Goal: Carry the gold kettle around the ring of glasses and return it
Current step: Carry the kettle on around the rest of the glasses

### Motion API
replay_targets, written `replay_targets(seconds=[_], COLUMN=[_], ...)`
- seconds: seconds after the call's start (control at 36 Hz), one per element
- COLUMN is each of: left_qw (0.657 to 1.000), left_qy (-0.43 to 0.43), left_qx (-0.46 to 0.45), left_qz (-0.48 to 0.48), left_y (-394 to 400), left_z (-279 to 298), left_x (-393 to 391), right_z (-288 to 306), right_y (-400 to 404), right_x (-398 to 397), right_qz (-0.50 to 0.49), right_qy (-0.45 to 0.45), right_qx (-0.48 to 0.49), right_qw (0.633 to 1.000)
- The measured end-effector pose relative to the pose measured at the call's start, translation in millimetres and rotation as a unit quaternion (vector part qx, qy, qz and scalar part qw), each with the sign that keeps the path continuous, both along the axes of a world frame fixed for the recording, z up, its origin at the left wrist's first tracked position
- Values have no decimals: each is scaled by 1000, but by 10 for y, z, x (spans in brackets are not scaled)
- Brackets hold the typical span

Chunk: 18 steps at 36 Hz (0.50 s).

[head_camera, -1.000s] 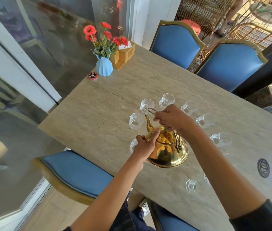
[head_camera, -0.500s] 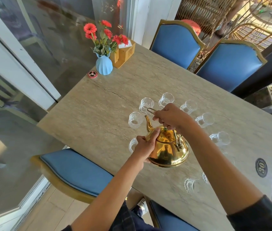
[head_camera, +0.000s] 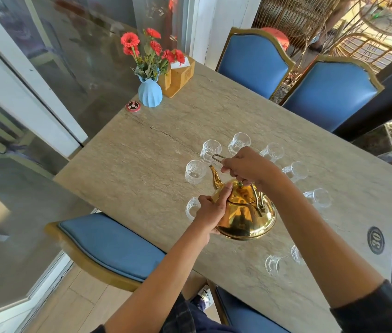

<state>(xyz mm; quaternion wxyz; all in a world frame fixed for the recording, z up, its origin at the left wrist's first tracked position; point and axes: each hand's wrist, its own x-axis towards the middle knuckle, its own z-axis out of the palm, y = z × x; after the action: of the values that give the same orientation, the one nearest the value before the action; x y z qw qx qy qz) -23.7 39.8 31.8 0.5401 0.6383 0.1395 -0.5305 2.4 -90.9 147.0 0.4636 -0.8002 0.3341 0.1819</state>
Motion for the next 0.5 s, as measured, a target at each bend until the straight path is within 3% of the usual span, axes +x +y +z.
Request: replay_targets(seconds=[0.5], left_qw=[1000], left_qy=[3], left_qx=[-11], left_qz=[0], left_y=[-3], left_z=[45], left_x=[-75], right_z=[85], right_y=[20], right_x=[-65], right_qz=[4], right_qy=[0], right_qx=[-5], right_qw=[1000])
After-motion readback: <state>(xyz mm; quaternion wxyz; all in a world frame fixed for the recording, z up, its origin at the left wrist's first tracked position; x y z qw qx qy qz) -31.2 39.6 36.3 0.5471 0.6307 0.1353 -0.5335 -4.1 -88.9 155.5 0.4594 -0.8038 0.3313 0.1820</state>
